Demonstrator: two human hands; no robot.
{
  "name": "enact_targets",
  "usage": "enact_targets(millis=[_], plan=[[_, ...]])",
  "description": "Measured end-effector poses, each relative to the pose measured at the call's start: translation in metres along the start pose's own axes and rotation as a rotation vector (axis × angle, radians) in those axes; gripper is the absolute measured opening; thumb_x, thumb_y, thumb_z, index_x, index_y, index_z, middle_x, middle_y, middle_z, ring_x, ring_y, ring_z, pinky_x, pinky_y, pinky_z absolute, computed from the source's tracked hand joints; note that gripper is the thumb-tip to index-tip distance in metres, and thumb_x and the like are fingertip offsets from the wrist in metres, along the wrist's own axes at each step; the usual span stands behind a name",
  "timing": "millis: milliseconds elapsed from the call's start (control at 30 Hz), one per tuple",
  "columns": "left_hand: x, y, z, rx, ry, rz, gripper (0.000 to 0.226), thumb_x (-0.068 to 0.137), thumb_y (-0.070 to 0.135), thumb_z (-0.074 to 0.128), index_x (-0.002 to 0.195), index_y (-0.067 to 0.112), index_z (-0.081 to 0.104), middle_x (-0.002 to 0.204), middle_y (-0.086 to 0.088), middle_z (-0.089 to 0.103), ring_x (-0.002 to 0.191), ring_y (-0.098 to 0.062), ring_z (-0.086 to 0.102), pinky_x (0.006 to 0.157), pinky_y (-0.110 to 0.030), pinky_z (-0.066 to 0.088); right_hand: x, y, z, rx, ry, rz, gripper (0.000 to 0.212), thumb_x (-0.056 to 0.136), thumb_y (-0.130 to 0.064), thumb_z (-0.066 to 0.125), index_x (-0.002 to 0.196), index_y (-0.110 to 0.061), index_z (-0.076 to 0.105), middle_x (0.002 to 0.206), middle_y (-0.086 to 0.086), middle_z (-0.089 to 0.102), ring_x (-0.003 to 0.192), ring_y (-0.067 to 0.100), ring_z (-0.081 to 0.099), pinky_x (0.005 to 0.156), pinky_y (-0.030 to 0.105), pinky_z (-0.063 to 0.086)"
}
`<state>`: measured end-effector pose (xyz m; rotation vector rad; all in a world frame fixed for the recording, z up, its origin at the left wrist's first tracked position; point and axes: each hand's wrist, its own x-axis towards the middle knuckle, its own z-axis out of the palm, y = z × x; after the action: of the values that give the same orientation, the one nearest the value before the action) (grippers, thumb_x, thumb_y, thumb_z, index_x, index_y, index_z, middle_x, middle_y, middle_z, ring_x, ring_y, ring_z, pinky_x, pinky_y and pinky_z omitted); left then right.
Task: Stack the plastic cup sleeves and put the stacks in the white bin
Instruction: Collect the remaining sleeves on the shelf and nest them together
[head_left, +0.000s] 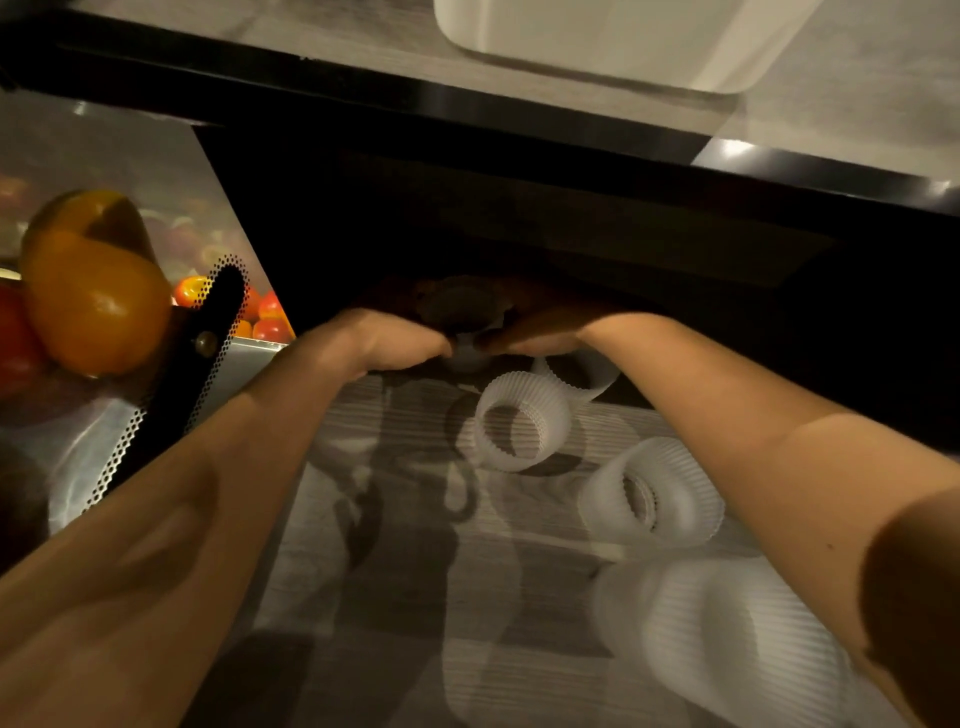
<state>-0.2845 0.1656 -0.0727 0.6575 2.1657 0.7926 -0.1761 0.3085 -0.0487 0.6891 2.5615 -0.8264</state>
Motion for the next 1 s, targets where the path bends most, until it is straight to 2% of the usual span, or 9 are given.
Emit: enact_targets(millis=[133, 367, 500, 600, 667, 767, 900, 967, 1000], plan=[[-0.006, 0.002, 0.002, -0.004, 0.051, -0.027, 0.062, 0.075, 0.017, 0.085, 0.131, 0.020, 0.059, 0.127, -0.004, 0.059, 0.119, -0.025, 0.057, 0.096, -0.033, 0.050, 0.002, 0.001, -0.001, 0.035, 0.020, 0.040, 0.088, 0.084, -0.026, 0.080, 0.155, -0.023, 0.029, 0.151, 0.006, 0.045, 0.140, 0.028, 0.042, 0.100, 0.029, 0.036], [-0.033, 0.037, -0.007, -0.073, 0.173, 0.194, 0.064, 0.081, 0.027, 0.081, 0.138, 0.024, 0.054, 0.139, 0.002, 0.054, 0.129, -0.017, 0.049, 0.098, -0.021, 0.037, -0.041, -0.004, -0.027, 0.154, 0.245, -0.077, 0.059, 0.093, -0.023, 0.070, 0.146, -0.017, 0.046, 0.149, 0.005, 0.048, 0.136, 0.022, 0.045, 0.101, 0.022, 0.032], [-0.056, 0.056, -0.003, -0.205, 0.052, 0.216, 0.043, 0.078, 0.032, 0.084, 0.113, 0.040, 0.060, 0.103, 0.020, 0.053, 0.100, -0.002, 0.051, 0.080, -0.015, 0.040, -0.085, 0.010, -0.036, 0.330, 0.351, -0.063, 0.065, 0.084, -0.024, 0.080, 0.143, -0.023, 0.052, 0.141, -0.004, 0.054, 0.128, 0.015, 0.053, 0.110, 0.033, 0.044], [-0.064, 0.066, 0.010, -0.161, 0.030, 0.216, 0.028, 0.072, 0.037, 0.087, 0.085, 0.041, 0.062, 0.088, 0.021, 0.061, 0.080, 0.001, 0.057, 0.070, -0.012, 0.048, -0.116, 0.022, -0.034, 0.355, 0.384, 0.079, 0.055, 0.078, -0.027, 0.086, 0.128, -0.024, 0.063, 0.120, -0.009, 0.065, 0.107, 0.007, 0.062, 0.089, 0.020, 0.050], [-0.062, 0.071, 0.019, -0.062, 0.019, 0.207, 0.027, 0.073, 0.043, 0.085, 0.090, 0.039, 0.064, 0.092, 0.016, 0.062, 0.084, -0.003, 0.057, 0.077, -0.020, 0.050, -0.131, 0.030, -0.029, 0.324, 0.337, 0.266, 0.024, 0.082, -0.039, 0.081, 0.085, -0.019, 0.068, 0.082, -0.006, 0.065, 0.073, 0.007, 0.059, 0.061, 0.017, 0.042], [-0.060, 0.075, 0.029, 0.120, -0.035, 0.100, 0.041, 0.072, 0.061, 0.079, 0.088, 0.026, 0.068, 0.094, 0.006, 0.065, 0.086, -0.013, 0.059, 0.085, -0.035, 0.056, -0.135, 0.046, -0.018, 0.293, 0.353, 0.359, 0.046, 0.084, -0.041, 0.080, 0.058, -0.013, 0.055, 0.057, 0.000, 0.052, 0.051, 0.011, 0.049, 0.047, 0.024, 0.036], [-0.057, 0.072, 0.038, 0.181, -0.057, 0.060, 0.044, 0.073, 0.062, 0.077, 0.081, 0.020, 0.068, 0.090, 0.000, 0.065, 0.082, -0.014, 0.059, 0.078, -0.035, 0.054, -0.130, 0.054, -0.006, 0.335, 0.395, 0.289, 0.028, 0.086, -0.030, 0.080, 0.069, -0.020, 0.060, 0.063, -0.004, 0.058, 0.058, 0.008, 0.057, 0.045, 0.015, 0.041], [-0.052, 0.067, 0.044, 0.169, -0.073, 0.083, 0.042, 0.073, 0.059, 0.078, 0.089, 0.020, 0.069, 0.093, 0.002, 0.064, 0.085, -0.012, 0.059, 0.082, -0.035, 0.054, -0.124, 0.059, 0.001, 0.334, 0.316, 0.249, 0.022, 0.084, -0.030, 0.080, 0.098, -0.018, 0.069, 0.086, 0.001, 0.070, 0.081, 0.016, 0.067, 0.065, 0.027, 0.055], [-0.051, 0.065, 0.046, 0.159, -0.080, 0.095, 0.043, 0.074, 0.057, 0.079, 0.094, 0.021, 0.068, 0.095, 0.005, 0.062, 0.089, -0.012, 0.058, 0.084, -0.034, 0.053, -0.123, 0.060, 0.002, 0.332, 0.277, 0.242, 0.038, 0.083, -0.030, 0.081, 0.116, -0.020, 0.066, 0.101, 0.000, 0.071, 0.092, 0.015, 0.066, 0.076, 0.030, 0.056]])
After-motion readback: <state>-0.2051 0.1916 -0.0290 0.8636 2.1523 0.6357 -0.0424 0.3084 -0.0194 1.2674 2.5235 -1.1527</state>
